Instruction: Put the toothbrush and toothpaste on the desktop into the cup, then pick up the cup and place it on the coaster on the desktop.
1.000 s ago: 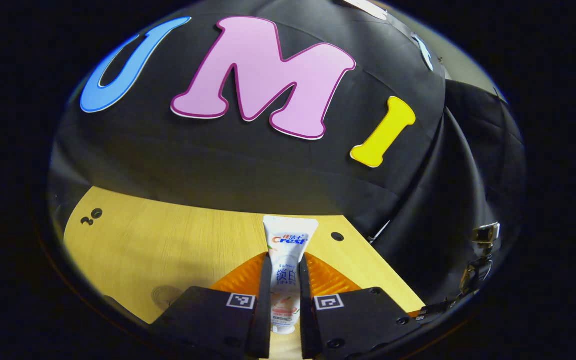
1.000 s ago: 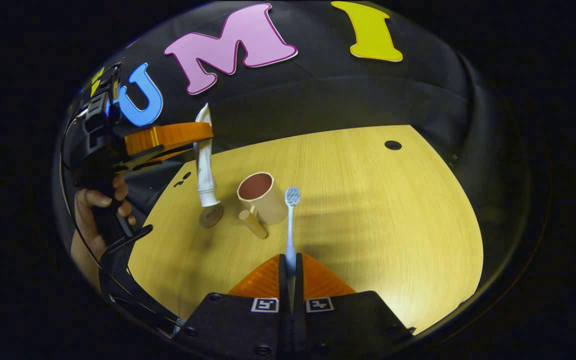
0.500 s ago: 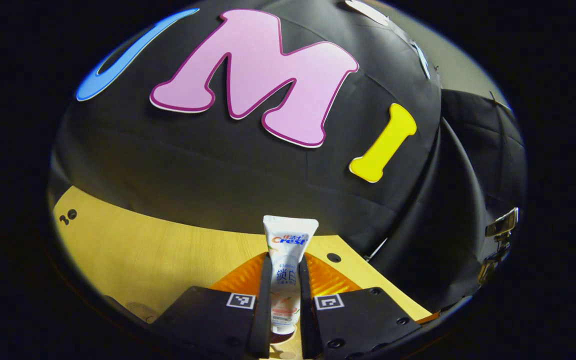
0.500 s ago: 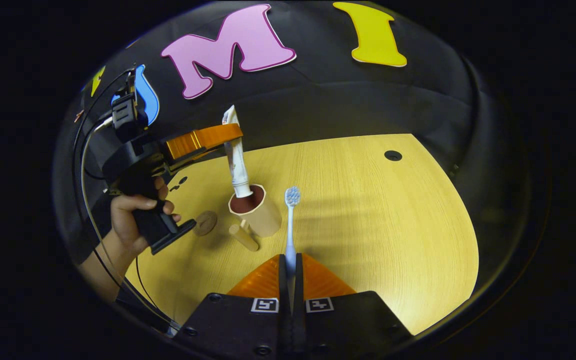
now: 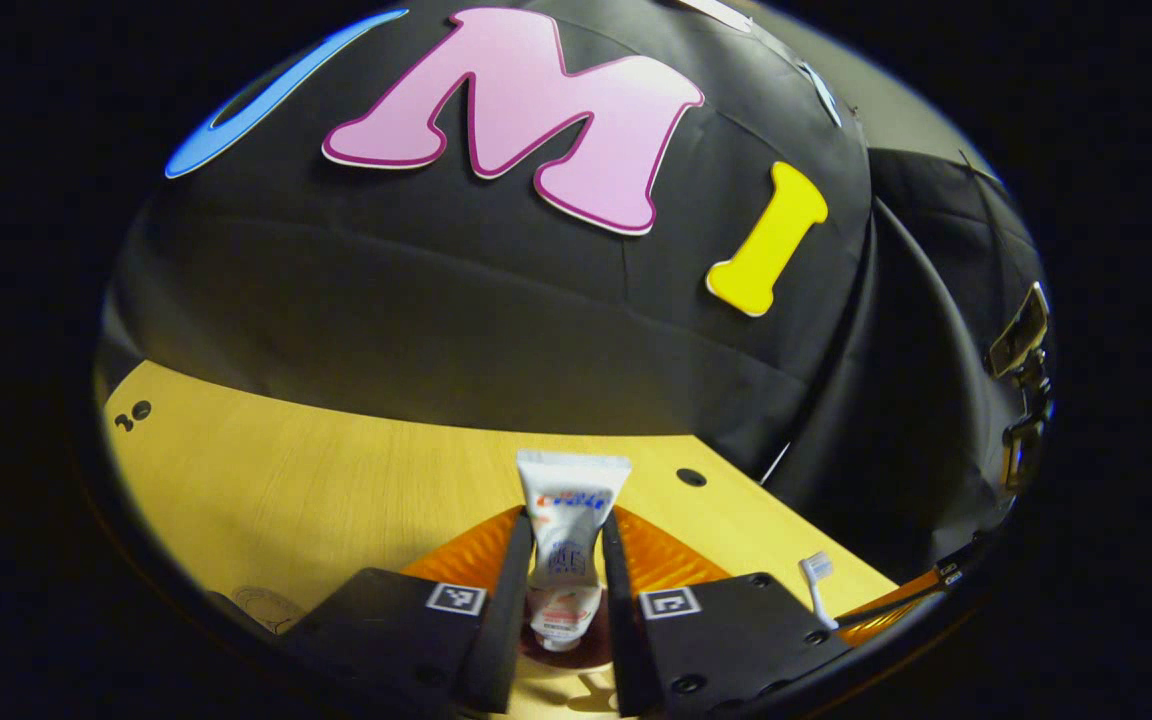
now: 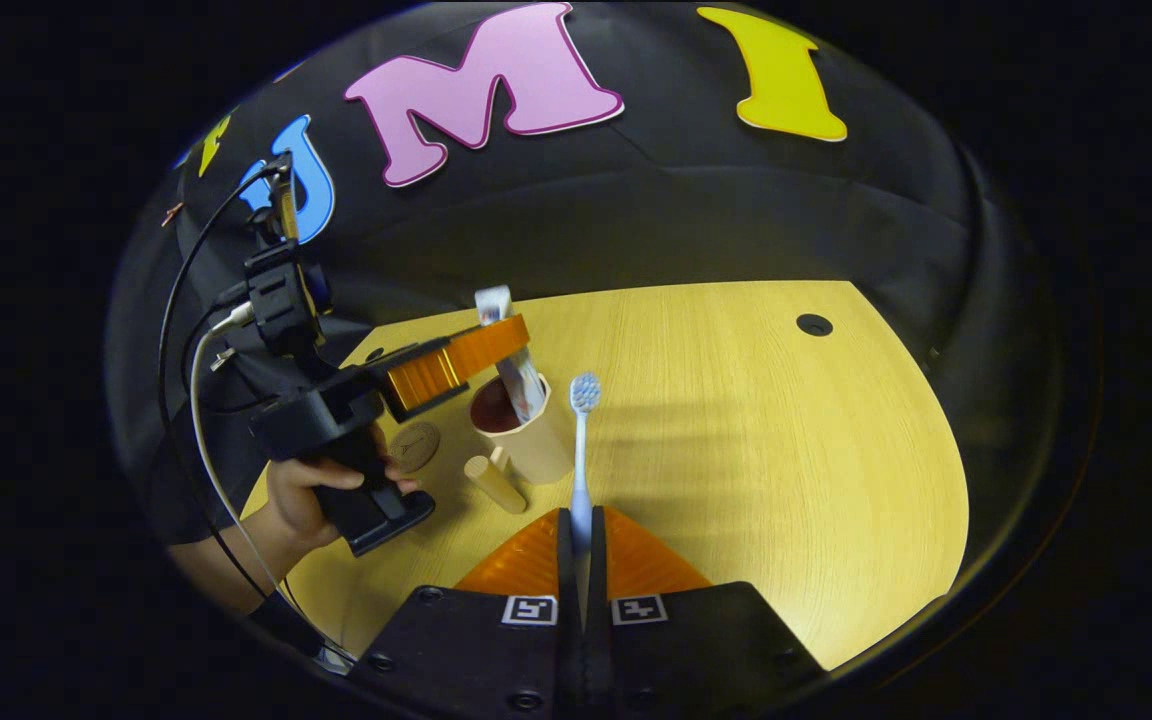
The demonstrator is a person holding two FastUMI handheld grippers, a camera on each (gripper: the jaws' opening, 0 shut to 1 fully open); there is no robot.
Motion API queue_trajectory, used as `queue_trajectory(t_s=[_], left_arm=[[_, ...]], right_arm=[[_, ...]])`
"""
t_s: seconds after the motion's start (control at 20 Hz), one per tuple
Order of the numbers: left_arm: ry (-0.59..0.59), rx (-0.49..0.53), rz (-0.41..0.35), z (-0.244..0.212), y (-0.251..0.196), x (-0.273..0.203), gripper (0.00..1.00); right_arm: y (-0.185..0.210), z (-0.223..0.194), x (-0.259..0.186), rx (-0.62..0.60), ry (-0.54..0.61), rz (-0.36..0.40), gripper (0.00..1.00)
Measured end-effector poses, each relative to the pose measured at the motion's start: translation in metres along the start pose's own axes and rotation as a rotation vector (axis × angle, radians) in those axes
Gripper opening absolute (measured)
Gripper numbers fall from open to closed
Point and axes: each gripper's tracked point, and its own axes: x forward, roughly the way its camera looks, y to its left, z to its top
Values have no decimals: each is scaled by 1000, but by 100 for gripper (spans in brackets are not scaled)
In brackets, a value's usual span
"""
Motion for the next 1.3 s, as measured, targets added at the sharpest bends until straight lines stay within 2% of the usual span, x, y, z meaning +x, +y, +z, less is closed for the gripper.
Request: queue_trajectory(t_s=[0.05,0.15,0.25,0.45,0.85,1.2,1.25,1.3], left_arm=[[-10,9,3,1,-2,3,62],[-47,16,5,15,-6,-8,70],[-78,29,27,29,-4,-20,98],[-122,8,103,55,13,-50,98],[-226,-93,249,83,46,-139,97],[-221,-172,327,60,67,-189,98],[-216,-172,338,56,69,-192,92],[-211,-171,346,51,71,-195,98]], right_arm=[[2,0,0,2,-5,5,5],[8,7,2,9,-21,14,5],[14,14,3,7,-42,28,5],[24,39,6,18,-99,50,5],[45,106,18,40,-253,110,5],[60,152,40,87,-399,156,5],[60,155,45,86,-414,156,5],[59,158,49,78,-429,156,4]])
